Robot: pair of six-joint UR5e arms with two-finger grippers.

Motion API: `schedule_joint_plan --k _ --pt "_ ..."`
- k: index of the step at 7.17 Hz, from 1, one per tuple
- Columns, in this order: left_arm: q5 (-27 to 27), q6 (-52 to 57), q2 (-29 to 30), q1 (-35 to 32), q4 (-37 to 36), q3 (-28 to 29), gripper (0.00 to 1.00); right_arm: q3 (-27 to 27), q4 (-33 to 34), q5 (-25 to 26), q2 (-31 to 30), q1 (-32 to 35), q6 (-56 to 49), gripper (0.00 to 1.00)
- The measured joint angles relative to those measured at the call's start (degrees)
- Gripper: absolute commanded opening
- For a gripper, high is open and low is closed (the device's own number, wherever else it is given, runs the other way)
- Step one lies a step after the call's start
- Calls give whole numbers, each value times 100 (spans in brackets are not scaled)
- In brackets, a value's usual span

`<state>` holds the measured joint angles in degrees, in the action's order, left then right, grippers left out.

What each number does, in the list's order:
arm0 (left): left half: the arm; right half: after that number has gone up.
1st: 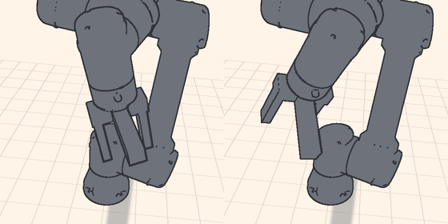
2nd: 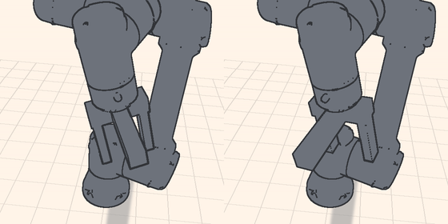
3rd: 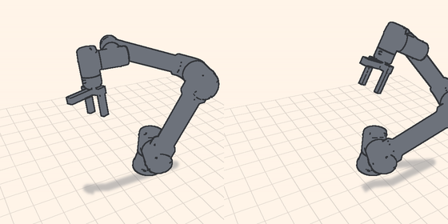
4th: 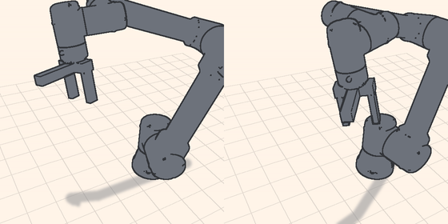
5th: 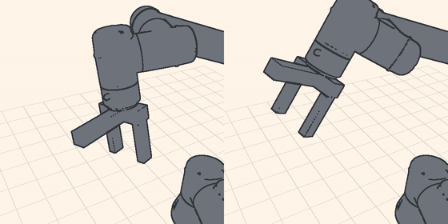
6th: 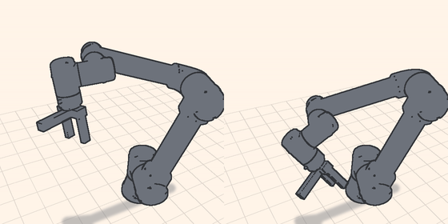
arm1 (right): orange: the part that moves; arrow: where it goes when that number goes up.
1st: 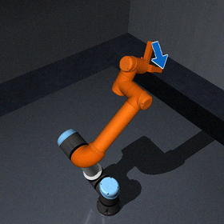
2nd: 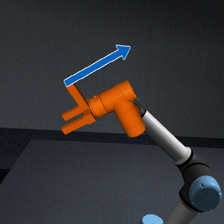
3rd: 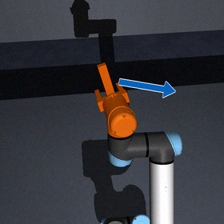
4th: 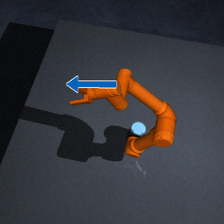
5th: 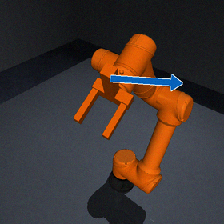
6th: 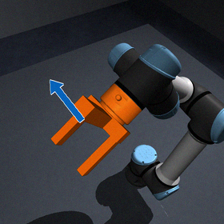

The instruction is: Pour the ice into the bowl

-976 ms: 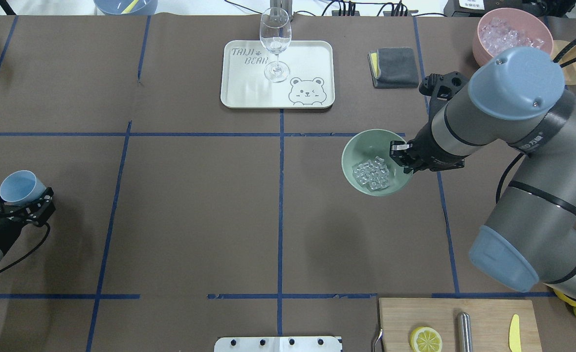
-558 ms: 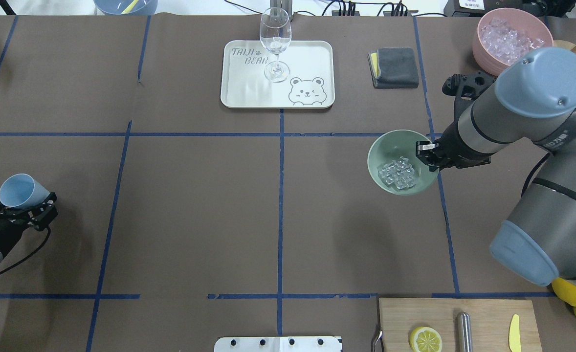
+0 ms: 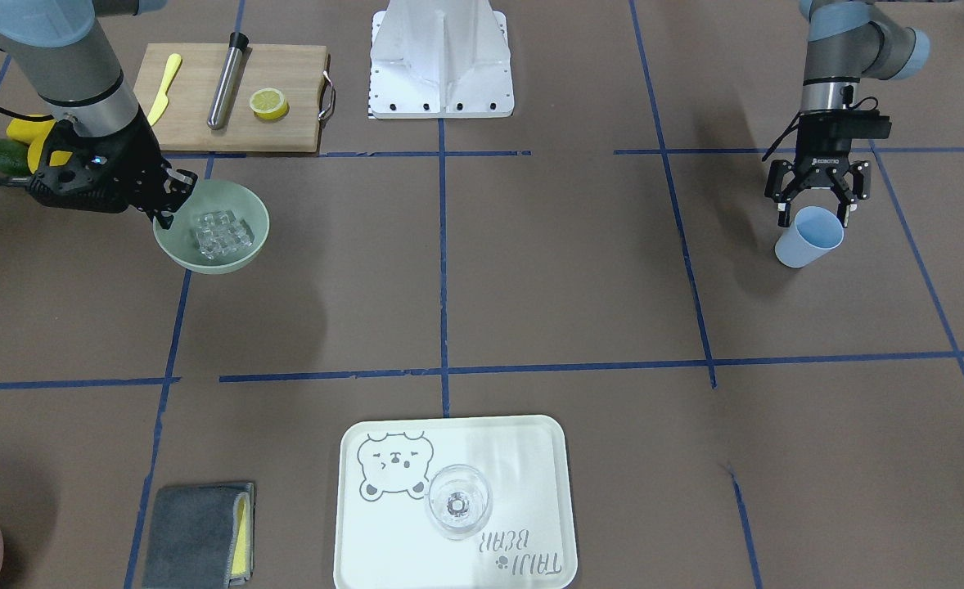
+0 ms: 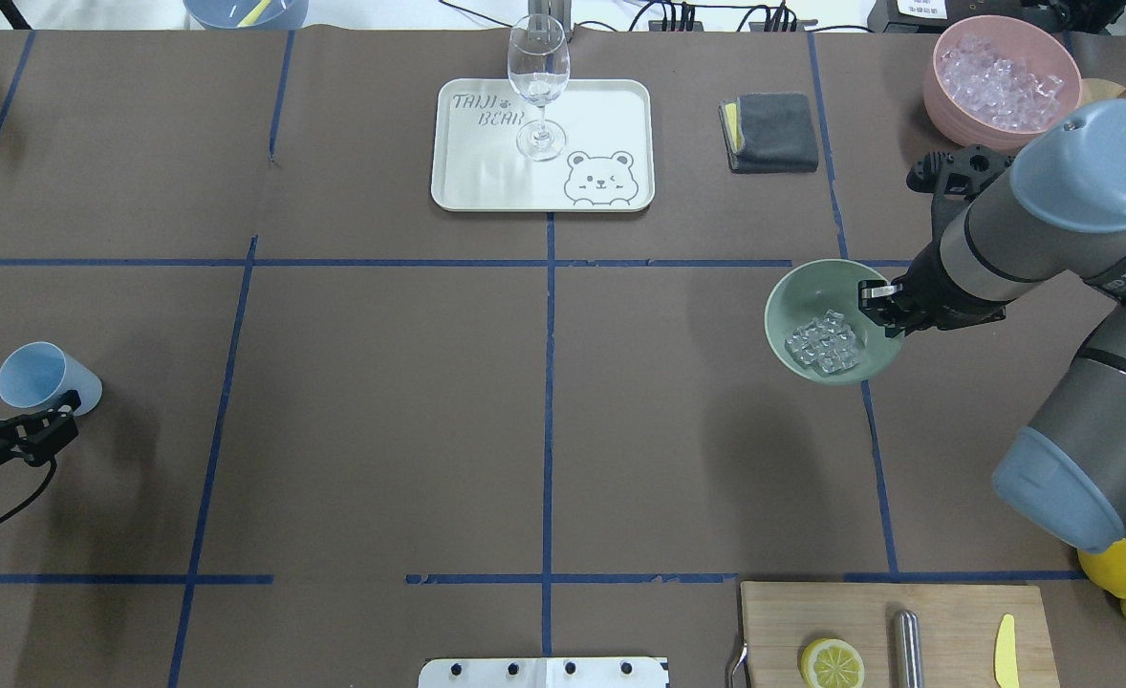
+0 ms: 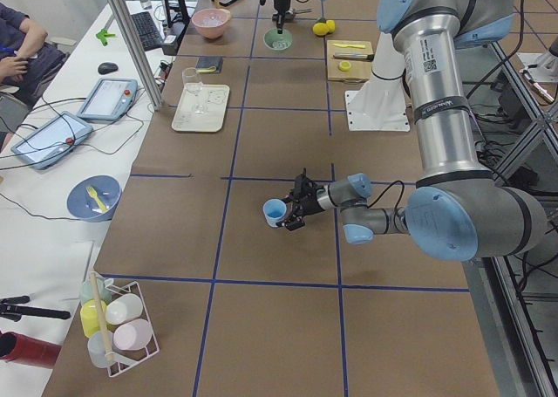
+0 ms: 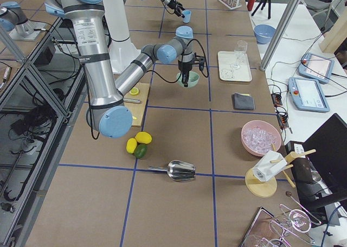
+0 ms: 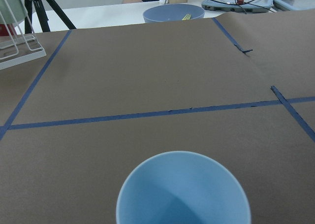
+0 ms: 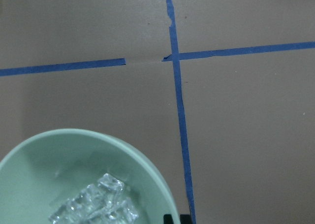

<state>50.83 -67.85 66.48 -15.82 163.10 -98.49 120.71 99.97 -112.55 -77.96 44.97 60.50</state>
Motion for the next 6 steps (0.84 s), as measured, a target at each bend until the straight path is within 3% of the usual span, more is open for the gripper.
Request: schedule_joint_plan --k 4,6 --pt "892 778 -733 -213 -28 -1237 100 2 -213 52 -457 0 -9 0" --pt "2175 2020 -612 -1359 -96 -1560 100 -67 -1433 31 -1365 8 -28 0"
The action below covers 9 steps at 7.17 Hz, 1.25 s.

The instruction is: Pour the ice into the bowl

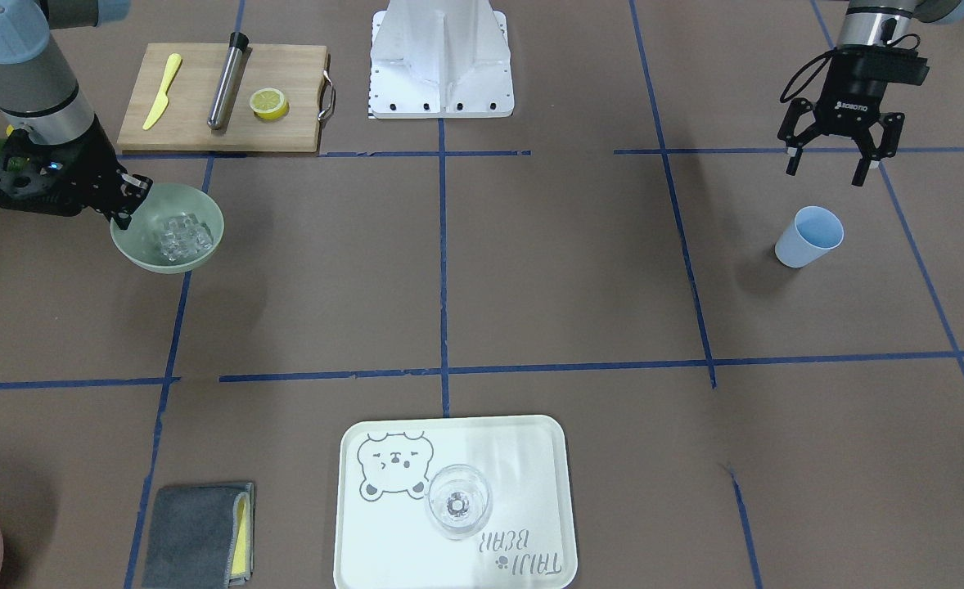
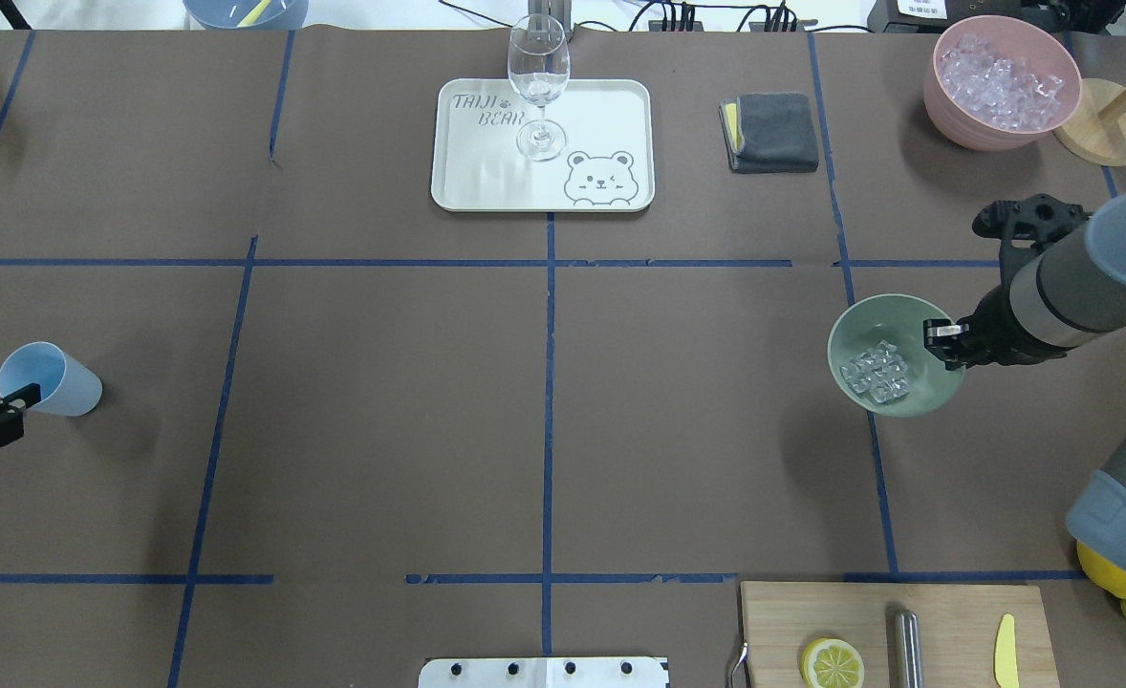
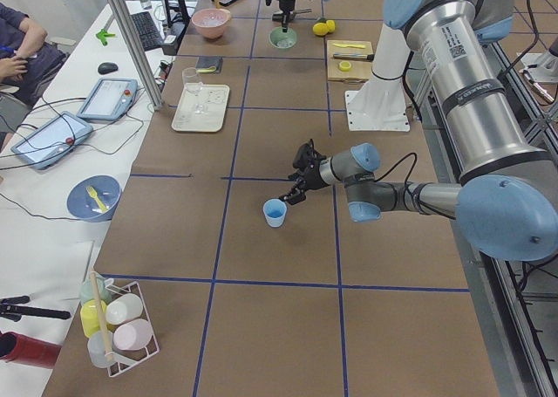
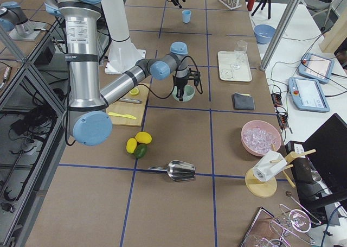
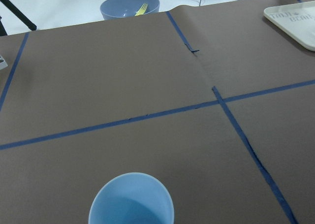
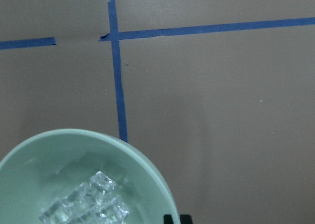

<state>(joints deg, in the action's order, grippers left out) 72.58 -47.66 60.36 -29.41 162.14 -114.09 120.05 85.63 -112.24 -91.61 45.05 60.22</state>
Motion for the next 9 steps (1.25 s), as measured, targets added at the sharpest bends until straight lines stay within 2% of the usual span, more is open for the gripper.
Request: schedule_joint_plan --k 1,2,4,5,6,8,9 --pt "856 506 245 -680 -190 -16 100 -106 -596 -27 -408 33 -80 0" --pt "1563 887 500 -1240 -479 -21 100 -284 -926 -39 -652 155 -304 0" --pt "2349 1639 876 -2017 -993 -17 100 -702 -1118 -136 -900 595 -1031 0" --pt "2459 1813 960 -2178 -1136 -7 100 -850 -1141 -204 -945 726 -1206 29" --pt "2500 1909 988 -2249 -1199 15 100 -949 -1145 -261 -948 809 -1271 99" --pt "2535 2291 1030 -2350 -1407 90 100 -1108 -1150 -399 -880 941 -1394 100" --pt "2545 2512 1151 -2429 -1746 106 100 -1141 -1145 -446 -804 1019 -1530 100"
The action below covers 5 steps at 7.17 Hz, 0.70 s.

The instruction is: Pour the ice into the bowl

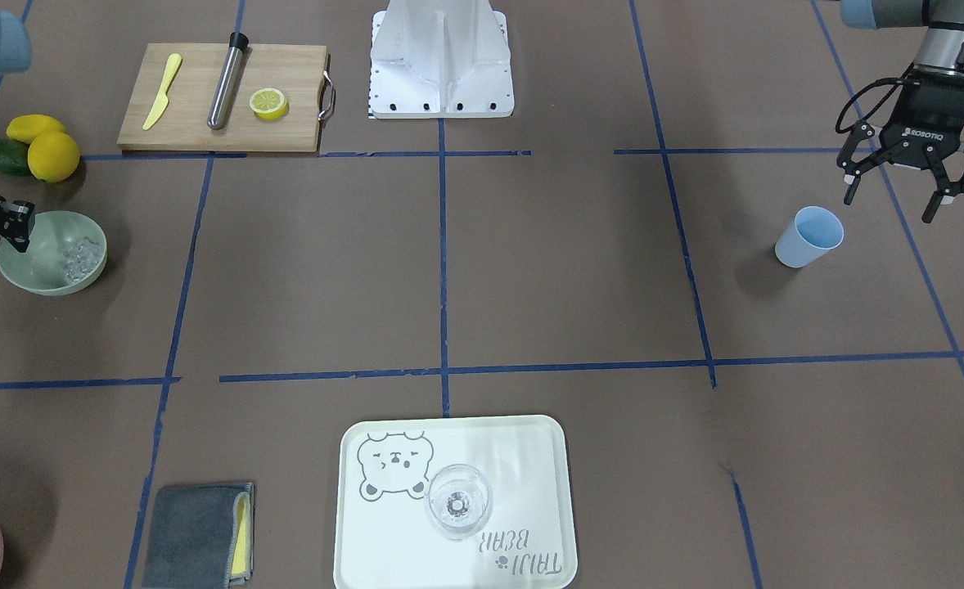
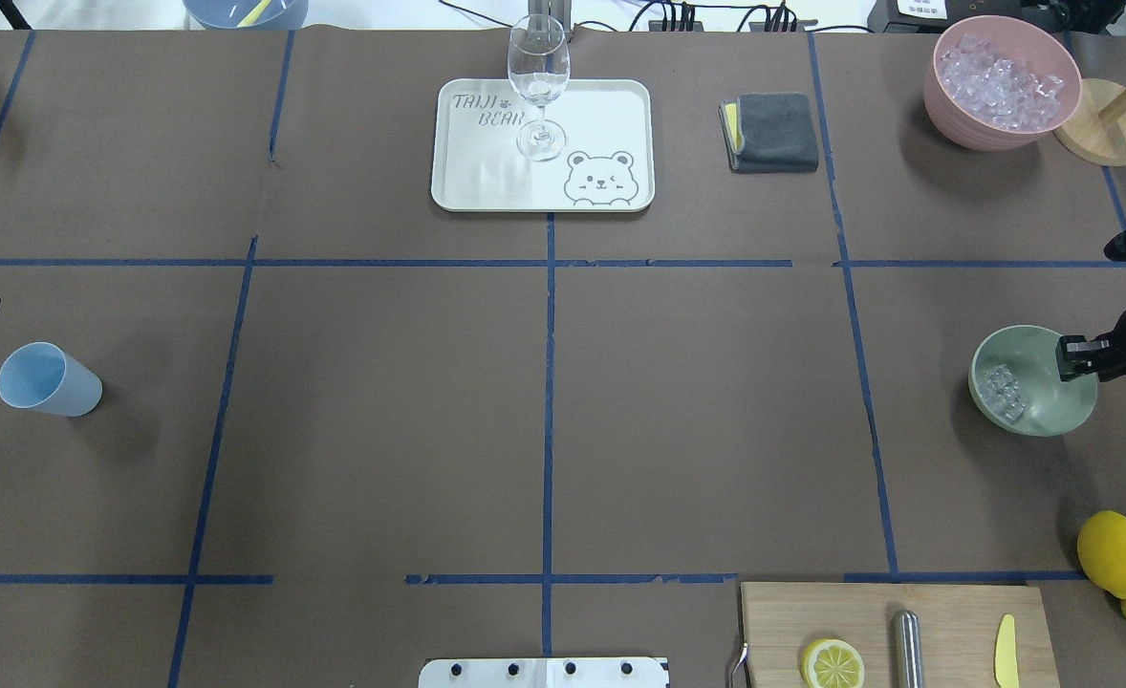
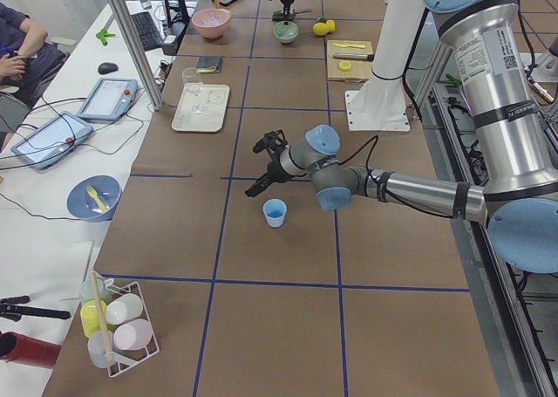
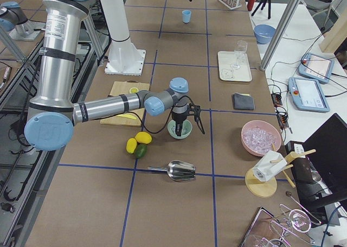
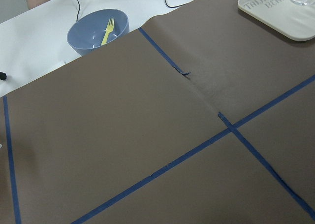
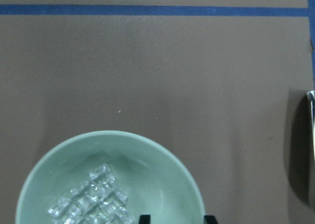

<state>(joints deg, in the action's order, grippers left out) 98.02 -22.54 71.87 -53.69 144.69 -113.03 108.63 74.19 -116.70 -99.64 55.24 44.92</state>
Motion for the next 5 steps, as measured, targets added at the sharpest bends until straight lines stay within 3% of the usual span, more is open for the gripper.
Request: schedule_joint_plan --k 2,3,5 --pt "90 179 249 -91 -575 30 100 -9 163 -65 100 365 -734 100" --pt "438 197 299 -273 -685 99 100 2 455 -110 124 716 -1460 100" --pt "1788 295 503 -1070 -1039 382 100 -120 882 -496 137 1599 -2901 100"
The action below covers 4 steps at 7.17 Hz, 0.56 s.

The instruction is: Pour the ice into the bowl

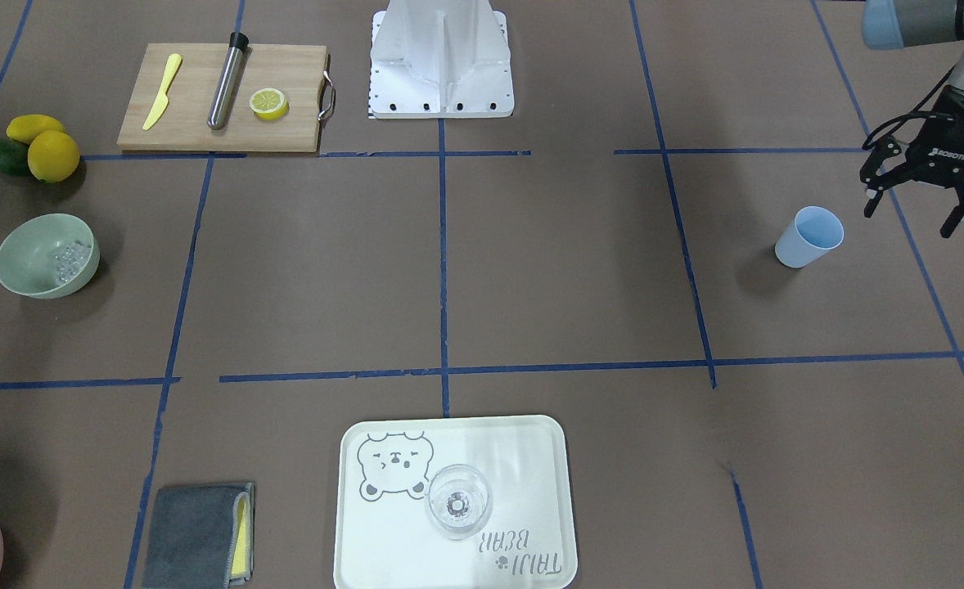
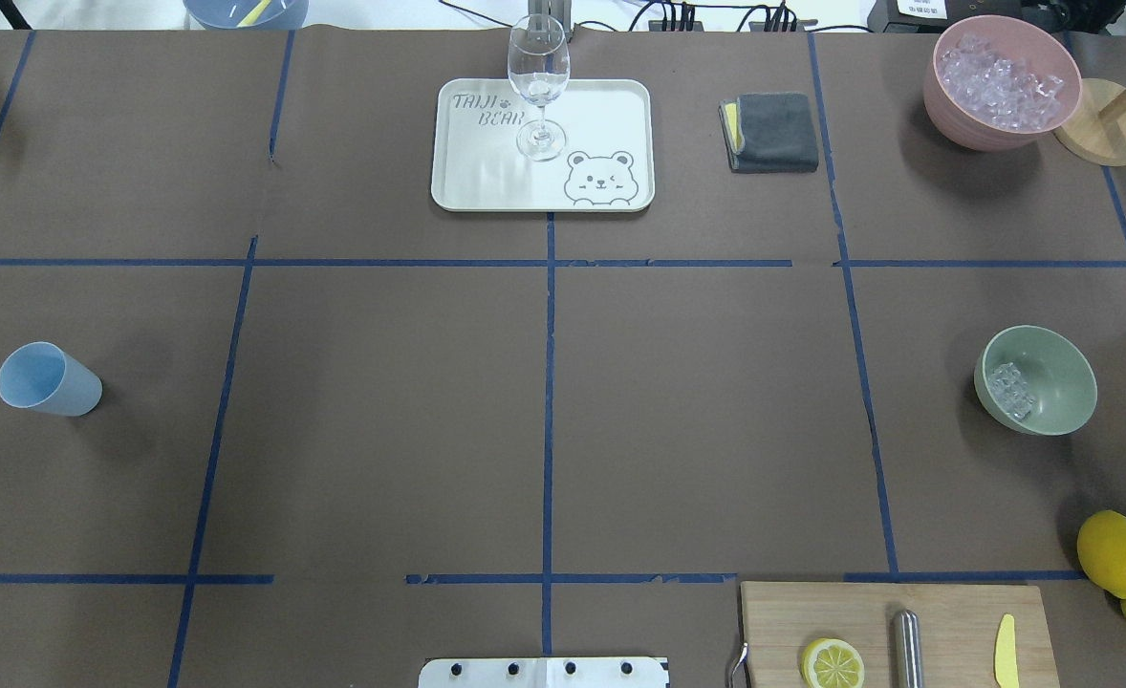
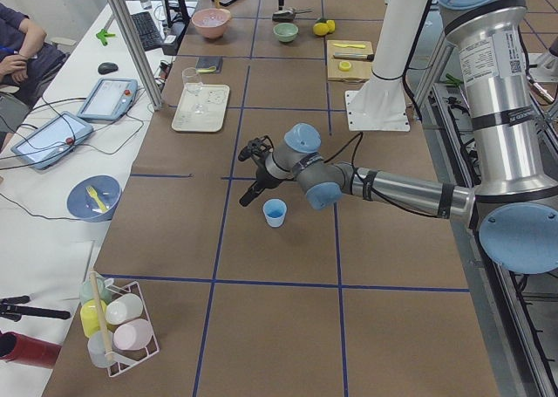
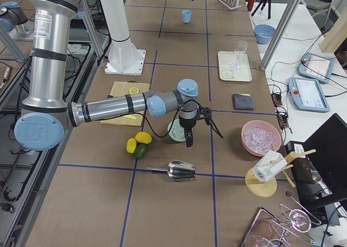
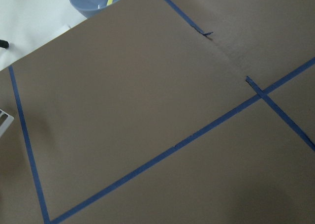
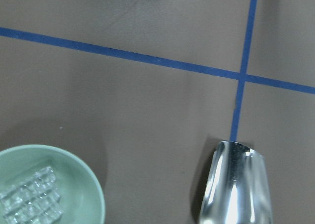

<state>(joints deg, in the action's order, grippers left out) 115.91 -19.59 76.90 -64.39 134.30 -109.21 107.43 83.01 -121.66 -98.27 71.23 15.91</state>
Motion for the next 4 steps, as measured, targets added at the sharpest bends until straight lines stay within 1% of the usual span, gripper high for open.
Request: schedule_joint_plan --k 1,2,4 --pt "414 314 125 -371 -430 86 100 -186 48 -316 -14 479 -632 100" --pt "581 870 273 -738 -1066 120 100 -431 66 -647 -20 964 -1248 100" --pt "687 2304 789 -1599 -2880 226 100 -902 63 -1300 -24 1693 -2037 100"
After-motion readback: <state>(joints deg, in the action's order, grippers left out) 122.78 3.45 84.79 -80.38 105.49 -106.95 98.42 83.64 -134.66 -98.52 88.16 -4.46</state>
